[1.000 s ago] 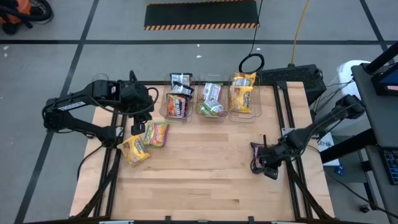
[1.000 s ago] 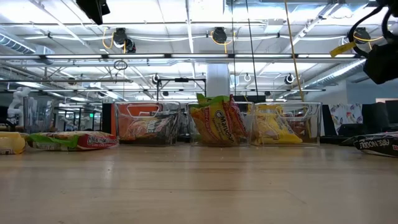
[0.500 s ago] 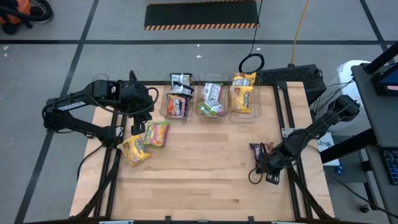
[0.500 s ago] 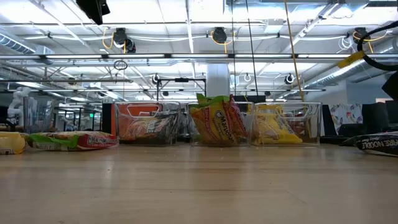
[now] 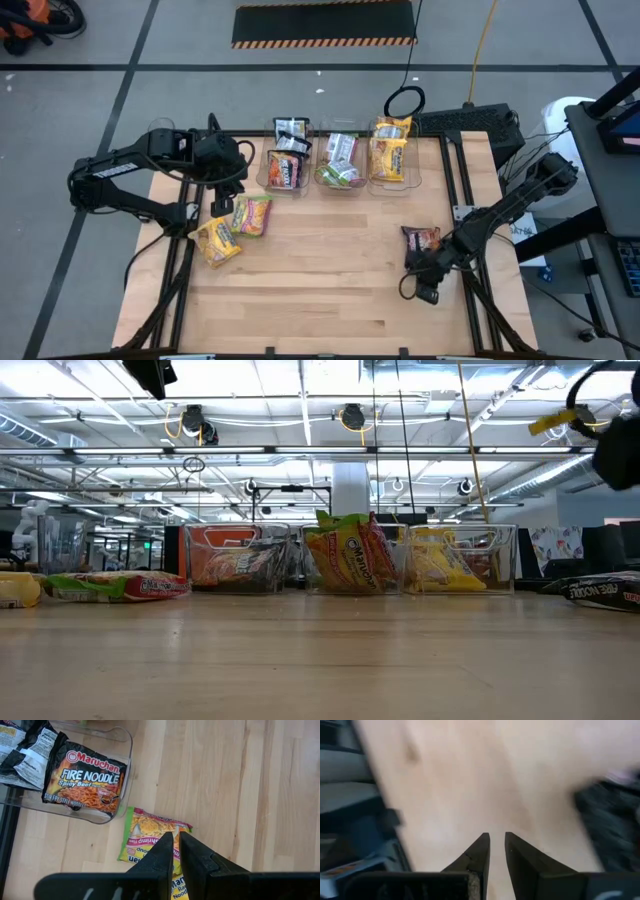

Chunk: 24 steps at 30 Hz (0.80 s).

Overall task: Sort Maruchan noodles
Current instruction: Put the black noodle pack into the left transparent bin

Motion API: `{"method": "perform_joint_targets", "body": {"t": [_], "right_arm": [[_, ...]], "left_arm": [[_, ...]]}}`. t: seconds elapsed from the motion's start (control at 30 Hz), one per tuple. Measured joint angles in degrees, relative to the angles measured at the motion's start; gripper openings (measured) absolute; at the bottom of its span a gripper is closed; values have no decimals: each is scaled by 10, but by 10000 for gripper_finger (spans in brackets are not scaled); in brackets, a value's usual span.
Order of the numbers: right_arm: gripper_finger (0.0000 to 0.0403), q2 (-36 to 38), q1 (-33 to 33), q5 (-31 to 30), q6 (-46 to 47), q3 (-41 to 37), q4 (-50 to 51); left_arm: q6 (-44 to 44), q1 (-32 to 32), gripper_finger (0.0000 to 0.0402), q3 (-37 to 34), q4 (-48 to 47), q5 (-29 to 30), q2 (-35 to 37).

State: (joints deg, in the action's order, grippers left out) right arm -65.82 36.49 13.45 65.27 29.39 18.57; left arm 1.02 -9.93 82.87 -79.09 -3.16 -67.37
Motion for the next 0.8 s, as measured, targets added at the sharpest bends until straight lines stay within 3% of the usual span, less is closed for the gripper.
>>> {"method": "perform_joint_targets", "body": {"t": [0.1, 0.3, 0.5, 0.8], "right_arm": [[52, 0, 0, -11, -4, 0, -66], [52, 0, 0, -88, -33, 0, -154], [52, 0, 0, -134, -36, 0, -105], [52, 0, 0, -97, -92, 0, -21]], "left_arm": [[-3, 0, 37, 0, 0, 0, 0], [-14, 0, 37, 0, 1, 0, 0], [-15, 0, 37, 0, 1, 0, 0], [-15, 0, 37, 0, 1, 0, 0]]}}
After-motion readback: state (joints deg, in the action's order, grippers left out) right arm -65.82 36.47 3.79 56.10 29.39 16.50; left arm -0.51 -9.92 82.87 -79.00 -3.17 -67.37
